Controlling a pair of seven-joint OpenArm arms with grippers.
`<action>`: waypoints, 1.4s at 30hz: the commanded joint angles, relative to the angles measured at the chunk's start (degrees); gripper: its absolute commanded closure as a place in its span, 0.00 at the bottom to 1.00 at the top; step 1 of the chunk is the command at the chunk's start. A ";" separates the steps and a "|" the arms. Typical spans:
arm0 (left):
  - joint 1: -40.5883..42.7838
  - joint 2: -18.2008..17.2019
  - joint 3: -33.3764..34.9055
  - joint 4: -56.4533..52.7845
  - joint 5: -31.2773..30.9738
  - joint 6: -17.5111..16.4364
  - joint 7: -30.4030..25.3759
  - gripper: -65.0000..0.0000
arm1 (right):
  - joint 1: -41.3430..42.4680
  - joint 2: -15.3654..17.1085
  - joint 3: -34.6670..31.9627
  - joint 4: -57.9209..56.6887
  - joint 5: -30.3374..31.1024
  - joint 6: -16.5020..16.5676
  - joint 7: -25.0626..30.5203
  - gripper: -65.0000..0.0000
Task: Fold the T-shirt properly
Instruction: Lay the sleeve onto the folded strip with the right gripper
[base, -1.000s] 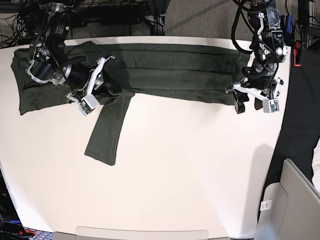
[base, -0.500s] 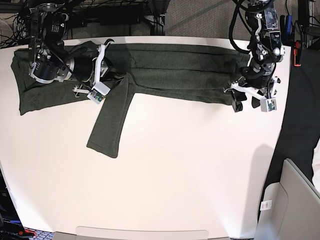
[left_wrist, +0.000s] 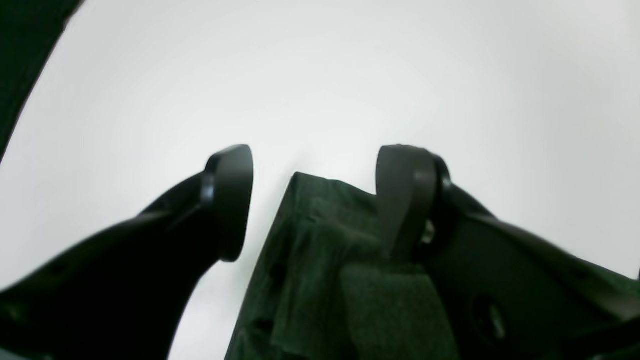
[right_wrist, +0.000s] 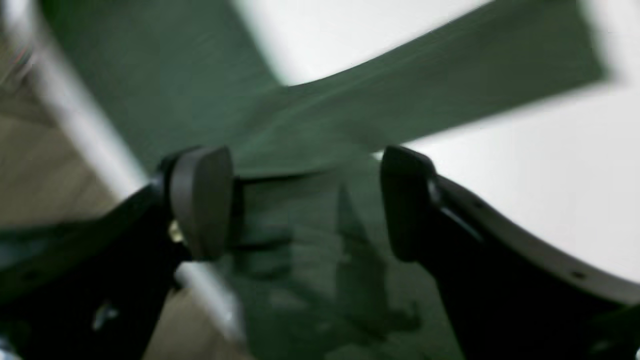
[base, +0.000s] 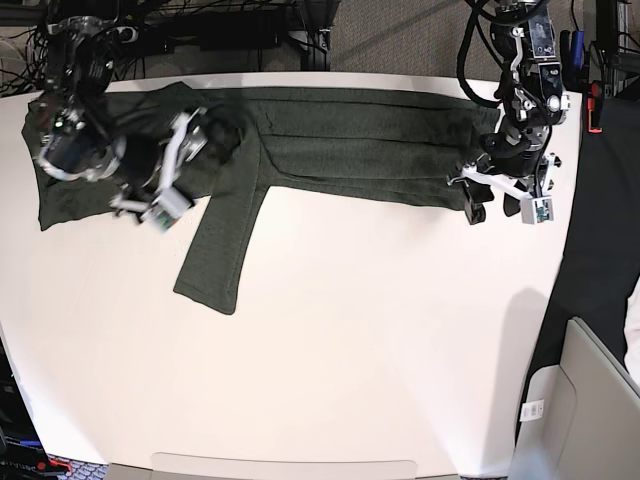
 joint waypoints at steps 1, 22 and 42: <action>-0.33 -0.38 -0.08 0.98 -0.22 -0.21 -1.71 0.45 | 1.60 -0.37 2.14 -0.06 -0.37 -0.05 2.57 0.27; 0.73 1.03 -0.25 1.24 -0.22 -0.21 -1.89 0.45 | 24.20 -15.66 3.90 -33.29 -40.89 -0.05 22.27 0.40; 0.37 0.68 -0.34 1.24 -0.22 -0.21 -1.89 0.45 | 30.00 -16.19 2.05 -56.76 -43.62 -0.05 34.49 0.42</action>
